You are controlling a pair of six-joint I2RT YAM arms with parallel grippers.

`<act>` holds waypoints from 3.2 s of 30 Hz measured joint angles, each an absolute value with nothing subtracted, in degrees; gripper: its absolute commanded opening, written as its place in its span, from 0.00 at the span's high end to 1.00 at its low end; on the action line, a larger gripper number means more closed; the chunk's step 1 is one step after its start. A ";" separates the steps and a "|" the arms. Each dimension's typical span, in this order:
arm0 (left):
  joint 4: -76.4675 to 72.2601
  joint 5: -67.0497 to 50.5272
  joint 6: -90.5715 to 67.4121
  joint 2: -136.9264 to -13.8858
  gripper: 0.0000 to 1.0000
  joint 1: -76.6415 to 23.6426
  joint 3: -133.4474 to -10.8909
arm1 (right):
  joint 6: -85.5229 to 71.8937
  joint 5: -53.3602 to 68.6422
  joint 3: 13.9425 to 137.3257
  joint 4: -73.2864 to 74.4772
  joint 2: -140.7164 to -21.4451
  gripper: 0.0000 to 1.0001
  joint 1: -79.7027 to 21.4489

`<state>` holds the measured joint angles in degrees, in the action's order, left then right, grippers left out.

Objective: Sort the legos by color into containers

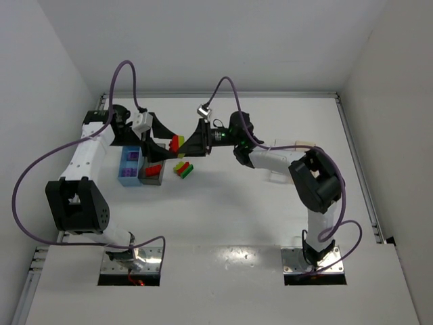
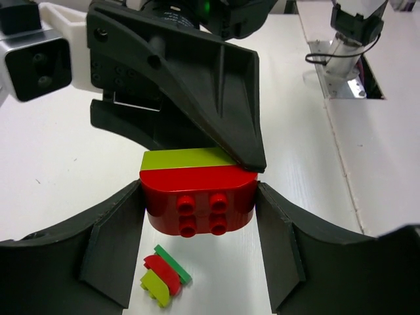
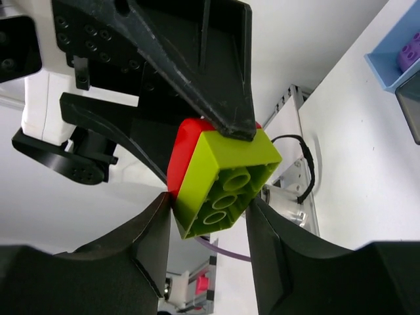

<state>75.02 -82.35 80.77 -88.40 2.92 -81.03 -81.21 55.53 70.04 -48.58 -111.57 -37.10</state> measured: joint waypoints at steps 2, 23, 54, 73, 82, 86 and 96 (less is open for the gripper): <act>75.31 -83.15 80.88 -88.40 0.70 3.31 -80.51 | -81.28 54.41 68.36 -48.95 -110.32 1.00 -36.88; 75.40 -82.72 80.36 -88.38 0.70 -1.02 -78.48 | -77.34 57.04 60.23 -42.57 -101.34 0.33 -28.01; 74.59 -83.61 79.22 -91.15 0.73 -2.61 -86.94 | -86.28 53.76 65.91 -53.39 -107.81 1.00 -32.86; 75.31 -83.74 79.53 -95.42 0.74 4.75 -86.94 | -84.95 56.29 59.51 -54.85 -101.73 1.00 -24.47; 75.24 -83.46 75.09 -97.01 0.74 4.21 -89.06 | -66.54 57.06 60.12 -34.09 -97.51 1.00 -17.32; 75.07 -83.22 70.46 -98.83 0.77 3.20 -93.69 | -55.40 54.35 61.10 -21.43 -93.43 1.00 -14.68; 43.13 -62.46 26.81 -92.71 0.83 -2.00 -86.94 | -38.72 47.42 61.39 -3.51 -85.43 1.00 -11.09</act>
